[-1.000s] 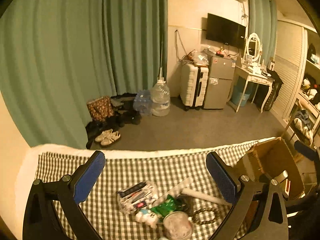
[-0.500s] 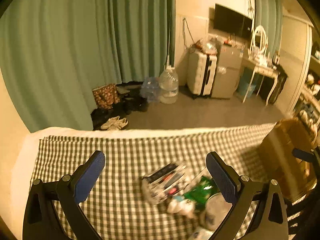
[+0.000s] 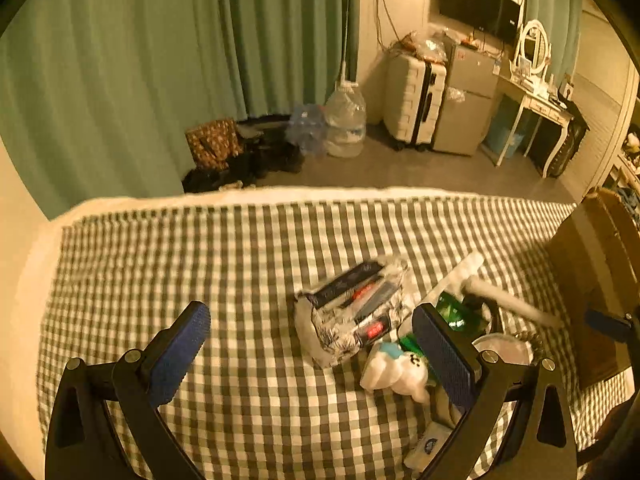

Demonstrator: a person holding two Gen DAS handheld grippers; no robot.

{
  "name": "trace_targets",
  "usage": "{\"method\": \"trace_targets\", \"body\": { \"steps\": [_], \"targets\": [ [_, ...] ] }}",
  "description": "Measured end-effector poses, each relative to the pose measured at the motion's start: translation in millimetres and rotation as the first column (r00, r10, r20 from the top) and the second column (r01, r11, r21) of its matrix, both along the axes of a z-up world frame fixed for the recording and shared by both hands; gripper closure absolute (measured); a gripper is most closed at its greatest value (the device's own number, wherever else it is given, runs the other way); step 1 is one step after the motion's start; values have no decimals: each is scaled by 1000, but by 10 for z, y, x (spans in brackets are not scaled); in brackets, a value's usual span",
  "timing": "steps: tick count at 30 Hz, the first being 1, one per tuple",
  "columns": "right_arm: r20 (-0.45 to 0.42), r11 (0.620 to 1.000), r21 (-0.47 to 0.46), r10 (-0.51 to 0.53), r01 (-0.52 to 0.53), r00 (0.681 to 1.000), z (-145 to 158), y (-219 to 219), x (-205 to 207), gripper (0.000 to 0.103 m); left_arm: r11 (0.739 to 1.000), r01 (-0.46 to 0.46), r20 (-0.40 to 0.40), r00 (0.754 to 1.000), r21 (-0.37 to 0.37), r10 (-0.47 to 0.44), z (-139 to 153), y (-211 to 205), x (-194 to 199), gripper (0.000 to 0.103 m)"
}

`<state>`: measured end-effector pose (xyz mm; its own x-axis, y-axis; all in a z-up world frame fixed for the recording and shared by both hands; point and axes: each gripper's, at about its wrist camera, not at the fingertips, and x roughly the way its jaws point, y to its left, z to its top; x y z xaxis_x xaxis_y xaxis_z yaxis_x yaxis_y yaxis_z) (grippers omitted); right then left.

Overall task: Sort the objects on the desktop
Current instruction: 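Grasp the foil snack bag with the left tool and lift it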

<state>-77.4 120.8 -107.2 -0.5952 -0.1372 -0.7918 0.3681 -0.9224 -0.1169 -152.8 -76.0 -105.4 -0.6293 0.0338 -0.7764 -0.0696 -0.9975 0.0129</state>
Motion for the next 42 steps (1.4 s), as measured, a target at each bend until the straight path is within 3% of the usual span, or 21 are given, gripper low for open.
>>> {"method": "trace_targets", "body": {
  "steps": [9, 13, 23, 27, 30, 34, 39, 40, 41, 42],
  "targets": [
    [89, 1000, -18, 15, -13, 996, -322, -35, -130, 1, 1000, 16, 2, 1000, 18, -16, -304, 1, -199, 0],
    [140, 999, -36, -5, 10, 990, -408, 5, -206, 1, 998, 19, 13, 1000, 60, -19, -423, -12, -333, 0],
    [149, 998, -59, 39, -30, 988, -645, -132, -334, 2, 997, 14, 50, 999, 78, -18, -816, -46, -529, 0],
    [159, 997, -81, 26, -14, 987, -701, -88, -403, 8, 997, 31, 72, 997, 77, -36, -975, -40, -561, 0],
    [179, 998, -64, 29, -17, 983, -774, -41, -425, 21, 996, 30, 84, 996, 82, -37, -1061, -43, -577, 0],
    [191, 997, -78, 25, -10, 981, -809, 31, -407, 26, 996, 28, 91, 995, 84, -35, -1088, -40, -593, 0],
    [194, 995, -97, 50, -31, 980, -759, 50, -366, 41, 997, 42, 96, 994, 71, -49, -1086, 55, -565, 20],
    [196, 994, -101, 50, -31, 979, -755, 53, -357, 41, 997, 33, 99, 994, 68, -40, -1081, 58, -557, 26],
    [203, 995, -102, 45, -24, 978, -758, 54, -369, 41, 997, 29, 102, 994, 78, -37, -1071, 67, -551, 40],
    [212, 994, -107, 37, -14, 977, -761, 64, -373, 41, 995, 31, 106, 993, 92, -41, -1055, 72, -534, 45]
  ]
}}
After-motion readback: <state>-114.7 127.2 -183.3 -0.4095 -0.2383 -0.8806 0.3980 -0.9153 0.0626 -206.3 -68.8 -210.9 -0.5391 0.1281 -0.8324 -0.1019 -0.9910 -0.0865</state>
